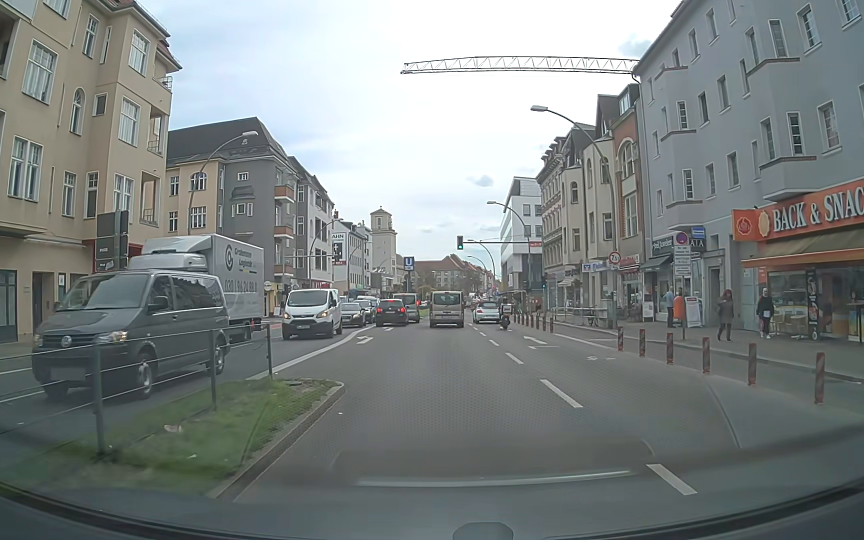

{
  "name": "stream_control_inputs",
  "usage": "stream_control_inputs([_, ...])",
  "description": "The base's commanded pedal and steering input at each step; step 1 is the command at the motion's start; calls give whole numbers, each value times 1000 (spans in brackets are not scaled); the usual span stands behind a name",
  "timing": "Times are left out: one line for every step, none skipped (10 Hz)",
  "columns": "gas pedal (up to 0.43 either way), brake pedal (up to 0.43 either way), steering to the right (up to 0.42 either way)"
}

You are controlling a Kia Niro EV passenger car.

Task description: Follow the waypoints while adhering to traffic rules and regulations

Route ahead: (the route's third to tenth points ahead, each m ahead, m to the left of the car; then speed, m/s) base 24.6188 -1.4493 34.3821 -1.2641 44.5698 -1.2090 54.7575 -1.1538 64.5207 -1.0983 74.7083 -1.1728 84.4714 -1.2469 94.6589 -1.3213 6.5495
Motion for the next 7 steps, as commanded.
stream_control_inputs([0, 0, 2])
stream_control_inputs([0, 0, 2])
stream_control_inputs([0, 0, 3])
stream_control_inputs([0, 0, 6])
stream_control_inputs([0, 0, 8])
stream_control_inputs([0, 0, 8])
stream_control_inputs([0, 0, 8])
